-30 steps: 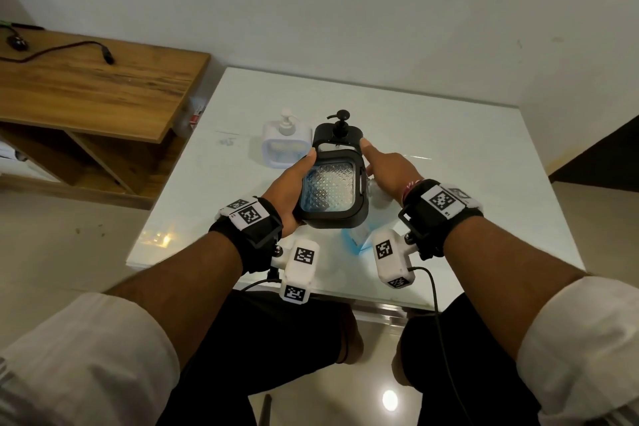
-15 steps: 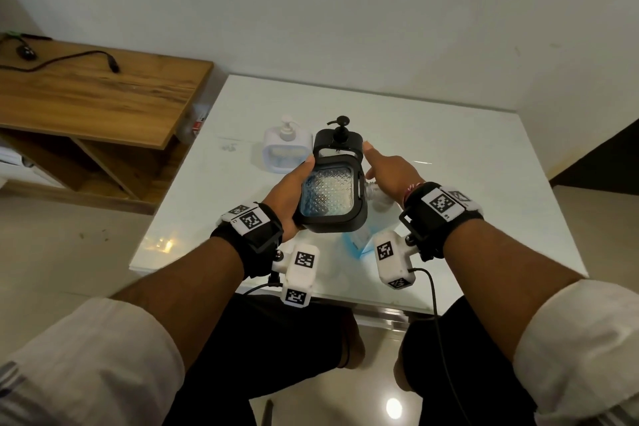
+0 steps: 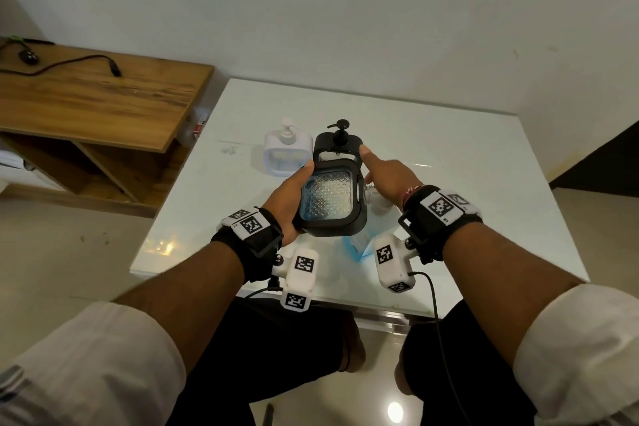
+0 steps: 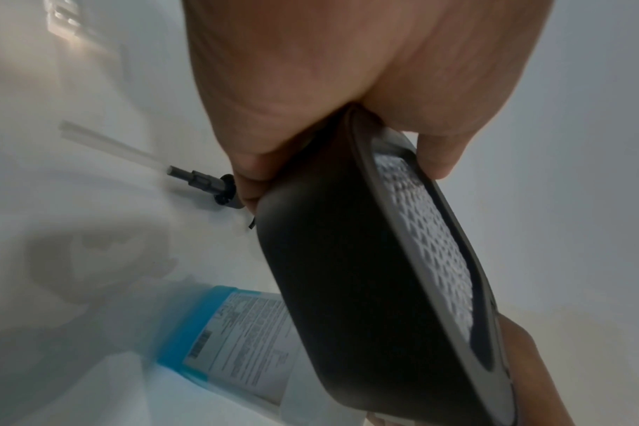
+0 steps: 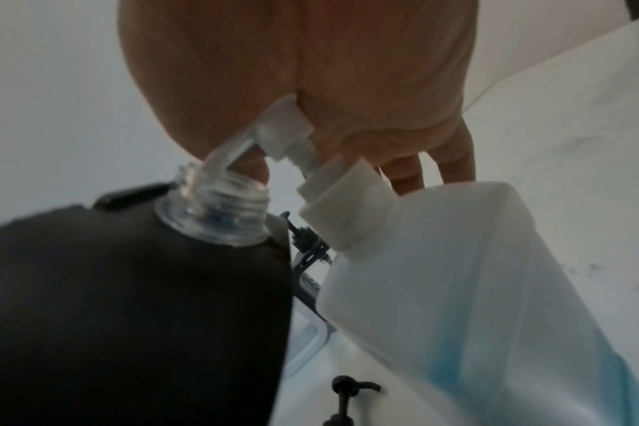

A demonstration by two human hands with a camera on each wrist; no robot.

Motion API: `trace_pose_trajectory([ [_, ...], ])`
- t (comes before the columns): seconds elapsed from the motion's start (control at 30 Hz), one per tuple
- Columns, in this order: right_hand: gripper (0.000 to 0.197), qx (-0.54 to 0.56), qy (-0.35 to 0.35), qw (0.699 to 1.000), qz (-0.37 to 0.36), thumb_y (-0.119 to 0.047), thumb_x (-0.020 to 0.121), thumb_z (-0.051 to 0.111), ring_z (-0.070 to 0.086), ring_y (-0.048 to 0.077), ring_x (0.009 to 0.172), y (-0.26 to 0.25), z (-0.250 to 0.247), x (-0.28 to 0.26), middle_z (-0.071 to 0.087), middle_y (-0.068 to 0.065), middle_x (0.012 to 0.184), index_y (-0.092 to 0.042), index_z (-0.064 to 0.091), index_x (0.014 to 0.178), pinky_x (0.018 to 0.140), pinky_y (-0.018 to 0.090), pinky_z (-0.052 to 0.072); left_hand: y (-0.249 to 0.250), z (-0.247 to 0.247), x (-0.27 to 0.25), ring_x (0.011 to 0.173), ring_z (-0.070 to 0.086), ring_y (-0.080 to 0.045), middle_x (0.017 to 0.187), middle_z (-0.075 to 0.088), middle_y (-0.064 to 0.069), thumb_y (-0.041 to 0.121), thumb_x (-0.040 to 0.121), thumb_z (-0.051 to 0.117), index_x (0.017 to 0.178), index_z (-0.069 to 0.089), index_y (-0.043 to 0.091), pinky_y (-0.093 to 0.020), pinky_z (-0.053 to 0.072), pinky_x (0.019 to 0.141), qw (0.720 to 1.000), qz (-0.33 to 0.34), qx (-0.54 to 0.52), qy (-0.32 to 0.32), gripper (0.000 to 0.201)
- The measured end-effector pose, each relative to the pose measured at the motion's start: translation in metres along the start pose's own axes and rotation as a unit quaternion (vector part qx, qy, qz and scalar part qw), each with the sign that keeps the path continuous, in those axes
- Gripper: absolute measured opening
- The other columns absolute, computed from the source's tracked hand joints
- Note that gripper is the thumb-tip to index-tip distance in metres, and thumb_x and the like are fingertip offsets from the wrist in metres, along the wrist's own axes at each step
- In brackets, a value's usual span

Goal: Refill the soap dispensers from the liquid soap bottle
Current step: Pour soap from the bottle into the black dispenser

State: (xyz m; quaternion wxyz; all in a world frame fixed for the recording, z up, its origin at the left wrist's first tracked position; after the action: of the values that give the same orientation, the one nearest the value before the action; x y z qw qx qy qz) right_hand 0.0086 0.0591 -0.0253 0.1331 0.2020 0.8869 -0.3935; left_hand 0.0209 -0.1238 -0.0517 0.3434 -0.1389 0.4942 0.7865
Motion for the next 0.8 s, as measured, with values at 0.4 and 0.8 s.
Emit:
trace_pose_trajectory([
  [0.4,0.077,-0.012,-0.002,1.000,-0.002,-0.065,0.097,0.025,0.053,0.026,0.106,0.0026,-0.0023,0.0021,0.059,0.014,0.126,-0.003,0.064,0.119,0.087,0.033,0.033,0.0001,-0.0024,-0.0025,0.103,0.072,-0.025,0.122,0.074,-0.010,0.053,0.106,0.040,0.129,0.067,0.016,-0.039,0.056,0.090,1.000,-0.004,-0.019,0.008,0.051],
  [0.8,0.079,-0.014,0.007,1.000,-0.002,-0.067,0.095,0.023,0.055,0.029,0.113,0.0019,-0.0035,0.0041,0.060,0.015,0.128,-0.004,0.063,0.122,0.091,0.036,0.036,-0.0008,-0.0011,-0.0064,0.100,0.074,-0.024,0.119,0.075,-0.010,0.053,0.106,0.041,0.129,0.067,0.017,-0.038,0.056,0.090,1.000,-0.003,-0.030,0.005,0.051],
])
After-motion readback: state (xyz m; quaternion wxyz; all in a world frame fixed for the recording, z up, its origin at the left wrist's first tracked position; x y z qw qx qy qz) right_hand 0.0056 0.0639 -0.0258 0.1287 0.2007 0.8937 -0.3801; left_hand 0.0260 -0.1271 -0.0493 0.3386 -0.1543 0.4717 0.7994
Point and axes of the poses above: each hand's wrist, its own x-axis towards the middle knuckle, its own z-axis out of the palm, y = z × x, the point moved 2 cm from there along x, towards the middle knuckle
